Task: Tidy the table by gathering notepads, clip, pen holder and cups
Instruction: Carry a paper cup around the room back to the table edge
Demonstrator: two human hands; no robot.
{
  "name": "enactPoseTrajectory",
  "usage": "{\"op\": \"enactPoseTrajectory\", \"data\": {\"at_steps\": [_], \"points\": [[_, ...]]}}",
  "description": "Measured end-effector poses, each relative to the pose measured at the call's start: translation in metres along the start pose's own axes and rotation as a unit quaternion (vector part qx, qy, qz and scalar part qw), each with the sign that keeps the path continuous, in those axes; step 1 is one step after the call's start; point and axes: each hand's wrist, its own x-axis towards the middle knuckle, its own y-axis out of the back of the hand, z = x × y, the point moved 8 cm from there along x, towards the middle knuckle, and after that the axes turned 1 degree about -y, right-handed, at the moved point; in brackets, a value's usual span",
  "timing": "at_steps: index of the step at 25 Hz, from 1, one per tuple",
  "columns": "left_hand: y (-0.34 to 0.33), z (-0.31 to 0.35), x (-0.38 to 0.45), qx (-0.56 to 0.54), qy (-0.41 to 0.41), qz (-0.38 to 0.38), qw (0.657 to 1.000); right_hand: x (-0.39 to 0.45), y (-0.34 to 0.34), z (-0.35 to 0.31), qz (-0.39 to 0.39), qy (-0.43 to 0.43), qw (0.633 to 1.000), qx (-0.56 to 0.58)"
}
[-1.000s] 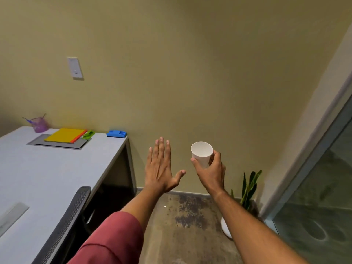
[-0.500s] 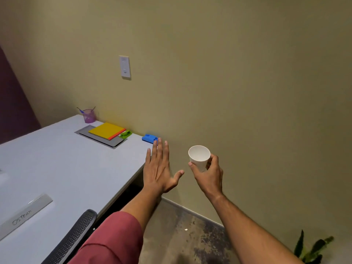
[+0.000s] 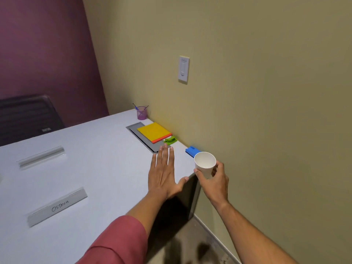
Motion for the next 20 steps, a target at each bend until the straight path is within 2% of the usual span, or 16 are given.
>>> {"op": "enactPoseTrajectory", "data": {"at_steps": [10,13,20], "points": [[-0.023,-0.066,0.039,0.064,0.186,-0.002,0.98,0.094,-0.124,0.007,-0.203,0.058,0.977,0.035],[-0.023,-0.083,0.032,0.086,0.235,-0.005,0.968,0.1,-0.157,0.003,-0.269,0.074,0.959,0.051],[-0.022,-0.136,0.016,0.115,0.326,-0.012,0.938,0.095,-0.231,-0.005,-0.359,0.081,0.925,0.096]]}}
